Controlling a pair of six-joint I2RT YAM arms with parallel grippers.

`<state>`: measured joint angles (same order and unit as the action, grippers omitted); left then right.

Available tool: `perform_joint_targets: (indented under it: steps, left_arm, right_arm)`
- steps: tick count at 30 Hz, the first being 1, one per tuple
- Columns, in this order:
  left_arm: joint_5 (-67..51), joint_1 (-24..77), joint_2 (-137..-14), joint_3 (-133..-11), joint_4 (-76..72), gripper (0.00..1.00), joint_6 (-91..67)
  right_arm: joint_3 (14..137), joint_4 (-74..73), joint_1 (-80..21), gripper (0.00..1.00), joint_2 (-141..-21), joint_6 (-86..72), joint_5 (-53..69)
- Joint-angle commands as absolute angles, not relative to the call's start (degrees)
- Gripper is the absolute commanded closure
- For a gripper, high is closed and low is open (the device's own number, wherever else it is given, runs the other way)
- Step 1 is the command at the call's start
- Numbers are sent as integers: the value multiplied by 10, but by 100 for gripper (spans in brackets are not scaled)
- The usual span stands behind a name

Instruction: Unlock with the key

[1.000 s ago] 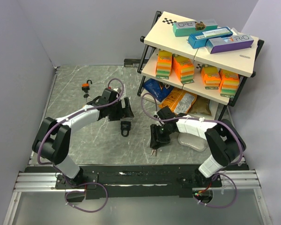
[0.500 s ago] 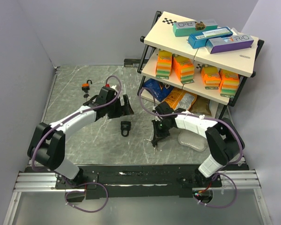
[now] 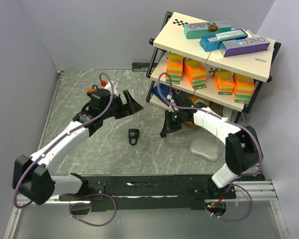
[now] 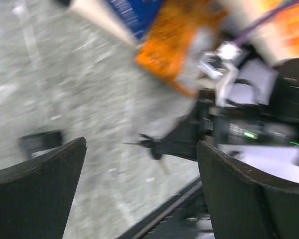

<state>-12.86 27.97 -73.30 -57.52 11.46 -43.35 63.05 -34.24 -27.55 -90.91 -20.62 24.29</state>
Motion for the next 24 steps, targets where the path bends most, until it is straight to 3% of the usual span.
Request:
perform_joint_targets:
  steps: [1, 9, 10, 19, 24]
  left_arm:
    - [-177, 283, -686, -573, 6, 3, -525]
    - [-216, 286, -675, -594, -31, 0, -588]
    - [-210, 290, -675, -602, -6, 4, -579]
    - [-24, 403, -709, -725, 159, 18, -462]
    - [84, 482, -737, -770, 213, 19, -404]
  right_arm:
    - [684, -309, -261, 100, -836, -246, 312]
    - [712, -217, -253, 100, -754, -329, 328]
    - [728, -230, -253, 100, -747, -329, 320]
    - [776, -230, -254, 100, -735, -371, 252]
    - [796, -266, -253, 100, -749, -373, 223]
